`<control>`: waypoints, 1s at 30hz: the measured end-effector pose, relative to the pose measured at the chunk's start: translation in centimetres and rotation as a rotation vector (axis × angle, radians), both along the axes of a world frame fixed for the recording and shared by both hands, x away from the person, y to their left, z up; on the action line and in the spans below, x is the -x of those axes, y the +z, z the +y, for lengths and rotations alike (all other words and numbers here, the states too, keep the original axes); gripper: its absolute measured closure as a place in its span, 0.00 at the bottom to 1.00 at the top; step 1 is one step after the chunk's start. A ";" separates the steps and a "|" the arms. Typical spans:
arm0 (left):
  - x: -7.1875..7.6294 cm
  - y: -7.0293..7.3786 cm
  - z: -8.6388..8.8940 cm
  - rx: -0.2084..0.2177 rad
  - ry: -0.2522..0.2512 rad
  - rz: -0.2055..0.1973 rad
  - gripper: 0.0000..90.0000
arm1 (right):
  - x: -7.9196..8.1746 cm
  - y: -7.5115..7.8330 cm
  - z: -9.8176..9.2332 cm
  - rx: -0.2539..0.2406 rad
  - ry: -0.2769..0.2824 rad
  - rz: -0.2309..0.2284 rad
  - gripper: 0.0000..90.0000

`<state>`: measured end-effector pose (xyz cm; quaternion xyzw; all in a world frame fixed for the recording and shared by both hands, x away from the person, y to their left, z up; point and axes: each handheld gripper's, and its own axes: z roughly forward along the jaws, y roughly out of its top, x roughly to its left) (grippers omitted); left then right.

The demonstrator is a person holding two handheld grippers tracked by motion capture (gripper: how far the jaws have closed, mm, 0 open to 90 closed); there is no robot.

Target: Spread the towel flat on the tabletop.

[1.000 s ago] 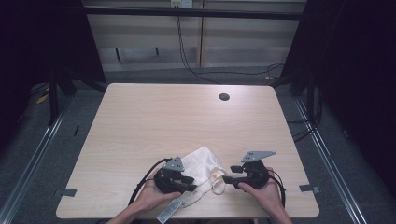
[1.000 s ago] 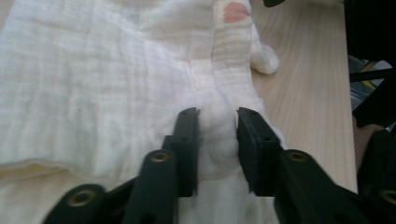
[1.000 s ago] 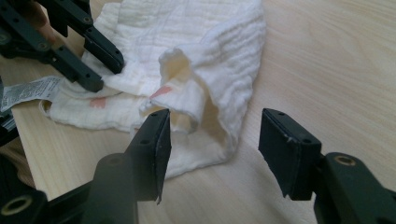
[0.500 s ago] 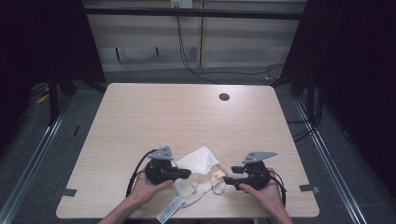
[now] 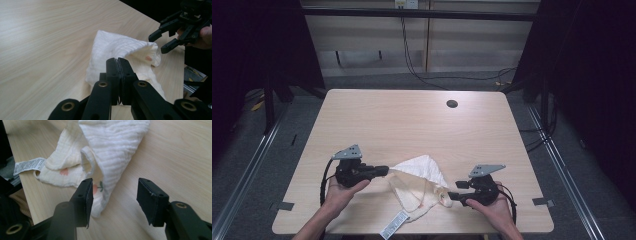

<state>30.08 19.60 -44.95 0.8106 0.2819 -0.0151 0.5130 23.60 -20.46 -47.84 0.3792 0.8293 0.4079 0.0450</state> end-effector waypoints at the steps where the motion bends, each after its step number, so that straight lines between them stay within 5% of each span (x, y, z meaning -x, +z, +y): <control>1: 0.0 0.0 0.0 0.000 0.000 0.000 0.98 | 0.1 0.0 0.2 0.000 0.009 -0.009 0.55; 8: 0.6 -0.7 2.0 0.033 0.024 0.019 0.98 | 0.4 -0.8 0.8 -0.073 0.041 0.014 0.64; 19: 0.2 -1.1 2.3 0.020 0.037 0.018 0.98 | 0.8 -1.3 1.2 -0.015 0.080 0.028 0.81; 22: 0.2 -1.2 2.5 0.021 0.035 0.014 0.98 | 0.7 -0.7 1.0 -0.057 0.087 0.008 0.96; 30: 0.0 -0.7 2.8 0.032 0.028 0.002 0.98 | 0.0 1.6 -0.3 -0.153 0.045 -0.064 0.98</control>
